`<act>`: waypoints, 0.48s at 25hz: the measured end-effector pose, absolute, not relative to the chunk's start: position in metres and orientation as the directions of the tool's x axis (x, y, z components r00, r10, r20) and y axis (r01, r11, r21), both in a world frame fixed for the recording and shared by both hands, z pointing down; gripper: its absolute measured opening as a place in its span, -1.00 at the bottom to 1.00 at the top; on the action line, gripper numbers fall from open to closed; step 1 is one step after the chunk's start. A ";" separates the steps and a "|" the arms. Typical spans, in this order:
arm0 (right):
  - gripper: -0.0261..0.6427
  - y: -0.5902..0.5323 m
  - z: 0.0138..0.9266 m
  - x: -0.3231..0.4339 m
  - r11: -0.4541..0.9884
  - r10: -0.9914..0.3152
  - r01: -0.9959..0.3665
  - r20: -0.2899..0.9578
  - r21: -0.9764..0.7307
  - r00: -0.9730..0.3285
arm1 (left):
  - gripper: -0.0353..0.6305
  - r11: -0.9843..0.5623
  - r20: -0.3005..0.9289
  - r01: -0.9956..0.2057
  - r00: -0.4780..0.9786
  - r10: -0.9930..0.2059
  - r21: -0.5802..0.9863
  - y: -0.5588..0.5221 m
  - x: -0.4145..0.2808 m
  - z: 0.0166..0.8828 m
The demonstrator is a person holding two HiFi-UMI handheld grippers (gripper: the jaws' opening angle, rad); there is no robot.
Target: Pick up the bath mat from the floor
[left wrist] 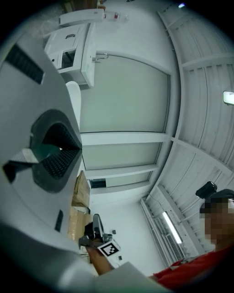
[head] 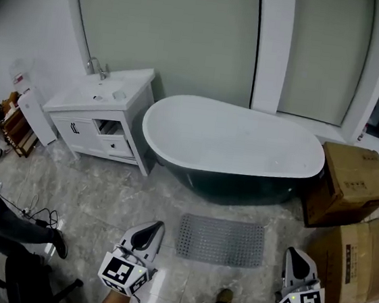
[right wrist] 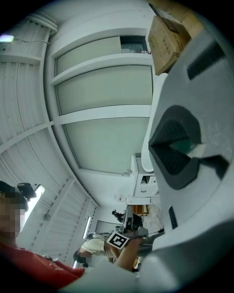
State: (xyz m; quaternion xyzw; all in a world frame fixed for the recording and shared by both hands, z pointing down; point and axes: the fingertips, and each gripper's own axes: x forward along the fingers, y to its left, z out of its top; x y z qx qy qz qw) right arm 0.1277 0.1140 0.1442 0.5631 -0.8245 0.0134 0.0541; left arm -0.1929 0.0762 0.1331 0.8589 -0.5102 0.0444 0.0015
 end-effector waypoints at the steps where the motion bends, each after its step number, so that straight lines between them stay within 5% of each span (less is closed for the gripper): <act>1: -0.91 0.104 0.149 0.134 0.372 -0.924 -0.928 0.112 0.039 -0.366 | -0.87 -0.471 0.089 -0.881 0.466 -0.880 -0.047 0.067 -0.189 0.136; 12: -0.91 0.008 0.206 0.192 0.418 -0.888 -0.909 0.214 0.008 -0.406 | -0.87 -0.401 0.233 -0.915 0.381 -0.895 -0.042 -0.012 -0.165 0.191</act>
